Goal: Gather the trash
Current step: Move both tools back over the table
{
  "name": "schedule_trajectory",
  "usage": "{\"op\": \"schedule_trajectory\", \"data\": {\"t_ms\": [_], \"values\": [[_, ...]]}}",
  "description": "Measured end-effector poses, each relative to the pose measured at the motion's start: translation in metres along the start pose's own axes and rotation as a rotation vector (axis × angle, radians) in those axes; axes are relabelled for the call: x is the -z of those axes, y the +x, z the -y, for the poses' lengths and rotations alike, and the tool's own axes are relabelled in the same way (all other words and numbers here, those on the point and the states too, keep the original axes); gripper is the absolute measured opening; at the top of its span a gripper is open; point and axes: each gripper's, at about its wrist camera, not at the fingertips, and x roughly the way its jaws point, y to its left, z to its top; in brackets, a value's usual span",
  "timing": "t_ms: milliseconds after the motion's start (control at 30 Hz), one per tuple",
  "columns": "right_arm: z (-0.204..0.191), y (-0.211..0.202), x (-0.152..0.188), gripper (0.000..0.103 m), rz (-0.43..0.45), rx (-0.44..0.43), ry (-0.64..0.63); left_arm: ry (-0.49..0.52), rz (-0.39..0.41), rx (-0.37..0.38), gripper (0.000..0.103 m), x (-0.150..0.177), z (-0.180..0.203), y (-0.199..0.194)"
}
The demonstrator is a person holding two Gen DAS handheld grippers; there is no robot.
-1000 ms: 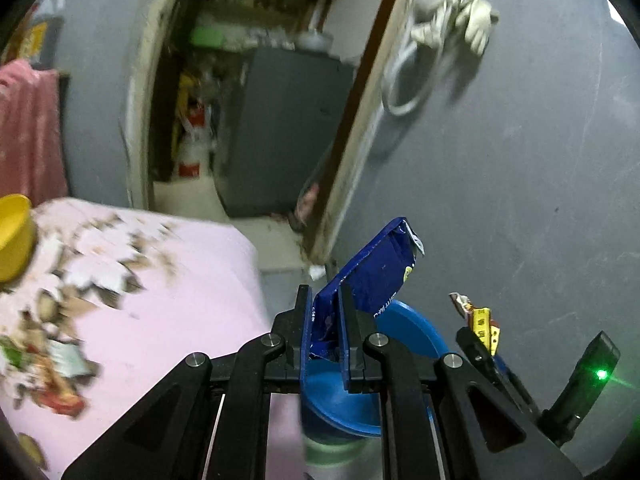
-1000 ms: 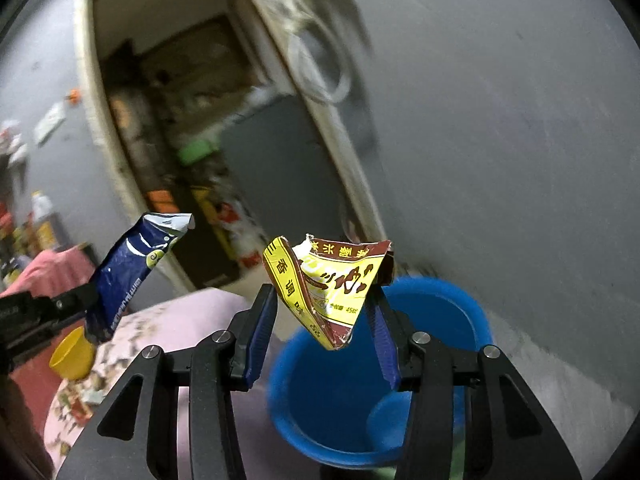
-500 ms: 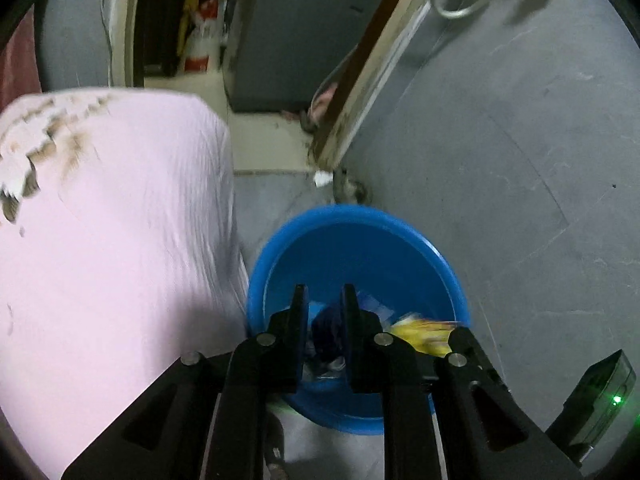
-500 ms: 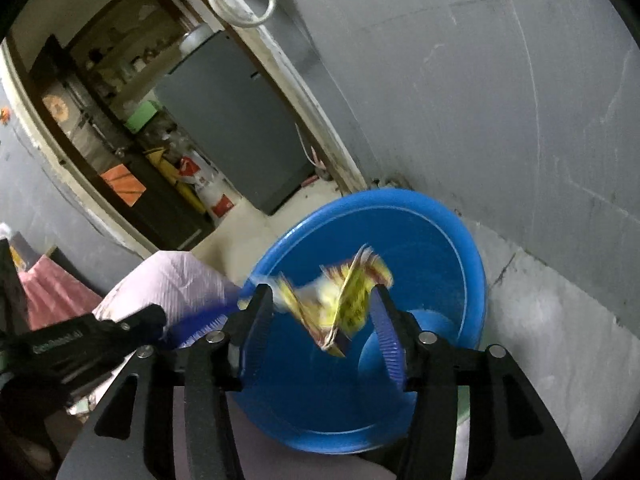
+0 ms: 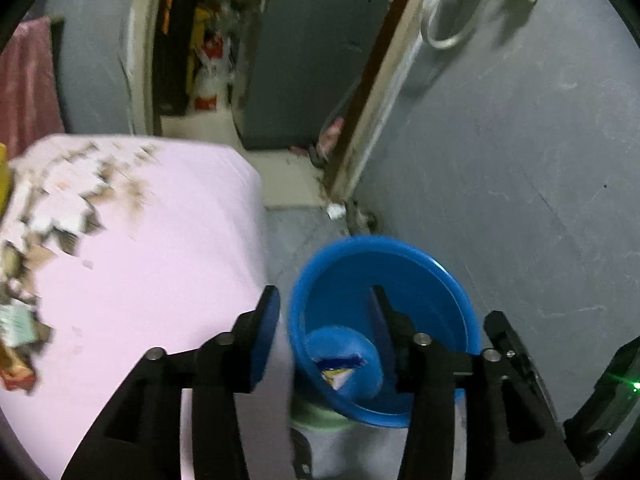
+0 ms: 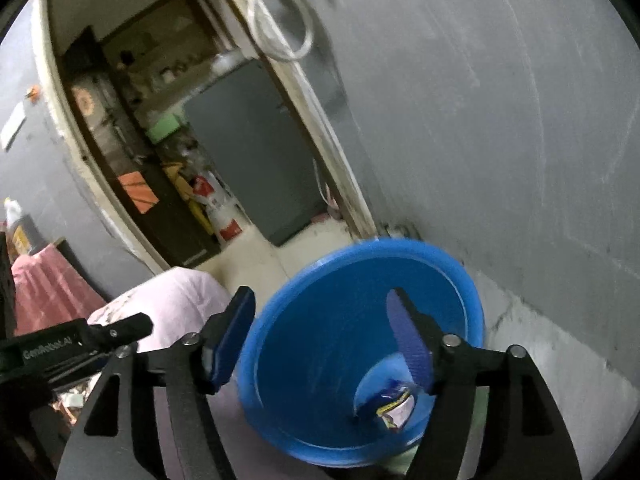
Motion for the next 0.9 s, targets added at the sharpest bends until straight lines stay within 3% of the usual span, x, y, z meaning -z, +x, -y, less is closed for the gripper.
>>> {"op": "schedule_trajectory", "data": {"t_ms": [233,300,400,500,667,900], "values": [[-0.033,-0.030,0.004,0.087,0.148,-0.077,-0.106,0.019,0.197,-0.086,0.064,0.011,-0.035,-0.059],[-0.045,-0.039,0.008,0.096,0.195,-0.113,-0.140,0.032,0.275,-0.121,0.086,0.020,-0.045,-0.079],[-0.063,-0.052,0.012,0.103,0.260,-0.169,-0.181,0.057,0.429,-0.172,0.097,0.037,-0.061,-0.115],[-0.082,-0.063,0.021,0.103,0.292,-0.241,-0.227,0.077,0.512,-0.211,0.100,0.050,-0.073,-0.142],[-0.114,-0.083,0.035,0.103,0.339,-0.384,-0.283,0.076,0.581,-0.259,0.100,0.073,-0.093,-0.176],[-0.154,-0.114,0.061,0.103,0.444,-0.472,-0.399,0.033,0.700,-0.341,0.100,0.113,-0.121,-0.223]]}}
